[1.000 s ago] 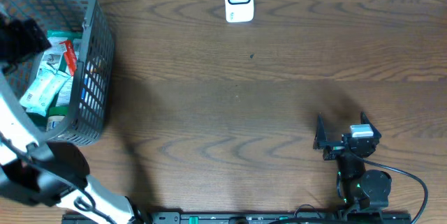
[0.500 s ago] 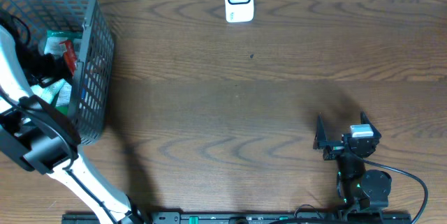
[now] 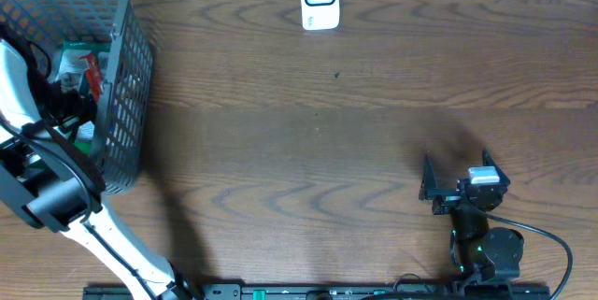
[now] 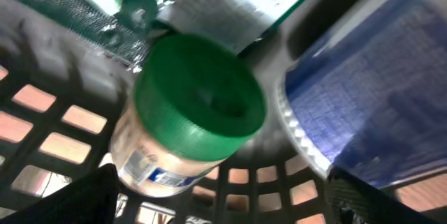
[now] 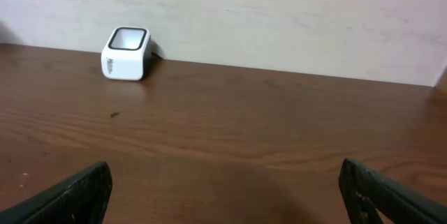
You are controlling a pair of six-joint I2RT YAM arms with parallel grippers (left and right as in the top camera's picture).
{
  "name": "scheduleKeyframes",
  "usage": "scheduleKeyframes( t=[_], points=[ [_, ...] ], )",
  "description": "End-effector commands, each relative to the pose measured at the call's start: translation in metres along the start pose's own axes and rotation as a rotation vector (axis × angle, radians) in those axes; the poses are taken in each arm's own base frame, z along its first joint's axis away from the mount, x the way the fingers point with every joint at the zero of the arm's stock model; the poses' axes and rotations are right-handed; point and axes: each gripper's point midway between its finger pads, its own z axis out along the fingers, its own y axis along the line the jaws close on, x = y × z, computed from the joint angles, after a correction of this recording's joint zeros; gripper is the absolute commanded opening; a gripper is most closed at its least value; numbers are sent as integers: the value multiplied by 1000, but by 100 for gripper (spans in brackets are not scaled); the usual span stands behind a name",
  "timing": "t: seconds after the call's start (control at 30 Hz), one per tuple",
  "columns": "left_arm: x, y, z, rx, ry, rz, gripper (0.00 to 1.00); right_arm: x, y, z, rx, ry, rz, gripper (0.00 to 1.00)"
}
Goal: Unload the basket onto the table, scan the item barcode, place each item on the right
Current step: 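Grasp the green-lid jar inside the basket with the left gripper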
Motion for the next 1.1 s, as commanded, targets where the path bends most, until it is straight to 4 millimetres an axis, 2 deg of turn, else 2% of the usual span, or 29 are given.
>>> scheduleKeyframes(
  t=[0.0, 0.17, 0.33, 0.5, 0.6, 0.77, 0.9, 1.07],
  points=[
    [5, 12, 15, -62, 47, -32, 92, 1, -3, 0, 15, 4, -7, 99],
    [1, 15, 27, -82, 40, -47, 92, 1, -3, 0, 13, 4, -7, 99],
    [-7, 15, 30, -81, 10, -50, 91, 1, -3, 0, 13, 4, -7, 99],
    [-10, 15, 30, -80, 0, -51, 70, 1, -3, 0, 13, 4, -7, 99],
    [-7, 15, 30, -81, 9, -51, 64, 1, -3, 0, 13, 4, -7, 99],
    [0, 15, 30, -82, 36, -61, 76, 1, -3, 0, 13, 4, -7, 99],
    [6, 15, 36, -84, 66, -72, 77, 1, -3, 0, 13, 4, -7, 99],
    [7, 14, 54, -85, 81, -70, 77, 1, -3, 0, 13, 4, -7, 99]
  ],
)
